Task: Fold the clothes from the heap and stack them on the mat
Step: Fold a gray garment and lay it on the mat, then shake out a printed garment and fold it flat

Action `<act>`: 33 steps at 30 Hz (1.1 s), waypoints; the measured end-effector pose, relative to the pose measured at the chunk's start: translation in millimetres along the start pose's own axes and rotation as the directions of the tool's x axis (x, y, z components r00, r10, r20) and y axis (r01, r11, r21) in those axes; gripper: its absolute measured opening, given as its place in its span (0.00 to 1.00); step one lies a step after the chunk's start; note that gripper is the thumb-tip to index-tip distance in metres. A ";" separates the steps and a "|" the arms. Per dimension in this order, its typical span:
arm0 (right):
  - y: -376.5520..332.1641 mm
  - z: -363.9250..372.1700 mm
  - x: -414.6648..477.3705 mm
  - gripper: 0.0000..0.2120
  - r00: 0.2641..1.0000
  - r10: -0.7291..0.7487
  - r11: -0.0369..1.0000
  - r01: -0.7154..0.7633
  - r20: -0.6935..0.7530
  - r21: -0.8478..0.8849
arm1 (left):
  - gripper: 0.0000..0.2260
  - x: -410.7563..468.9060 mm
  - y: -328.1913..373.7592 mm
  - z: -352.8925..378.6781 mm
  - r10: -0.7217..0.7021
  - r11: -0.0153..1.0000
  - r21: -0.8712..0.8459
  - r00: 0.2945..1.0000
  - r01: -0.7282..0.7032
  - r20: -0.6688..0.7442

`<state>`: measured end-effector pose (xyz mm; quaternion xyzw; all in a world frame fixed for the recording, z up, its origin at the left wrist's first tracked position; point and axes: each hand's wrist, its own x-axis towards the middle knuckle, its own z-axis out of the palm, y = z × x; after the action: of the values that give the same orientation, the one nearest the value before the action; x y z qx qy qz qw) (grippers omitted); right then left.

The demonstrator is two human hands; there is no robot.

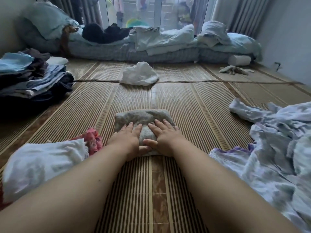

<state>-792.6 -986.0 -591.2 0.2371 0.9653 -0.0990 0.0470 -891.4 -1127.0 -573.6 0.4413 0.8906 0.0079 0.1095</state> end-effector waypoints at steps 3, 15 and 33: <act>-4.7 -17.4 -28.7 0.40 0.999 0.029 0.999 -0.029 0.041 0.013 | 0.44 -21.3 2.5 -11.6 0.023 0.998 -0.066 1.000 -0.023 -0.013; 71.1 -31.8 -339.6 0.33 0.909 0.335 0.942 -0.324 -0.249 0.086 | 0.34 -193.0 157.5 27.1 0.337 0.870 -0.315 0.923 -0.380 -0.184; 127.0 -92.7 -440.0 0.15 0.684 0.534 0.845 -0.416 -0.497 0.336 | 0.24 -233.6 351.8 -3.2 0.406 0.284 -0.959 0.907 -0.008 0.112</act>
<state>-348.8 -1053.3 -461.6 0.5021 0.8233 -0.1016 -0.2446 -479.2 -1096.1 -487.6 0.4009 0.6157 0.4650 0.4940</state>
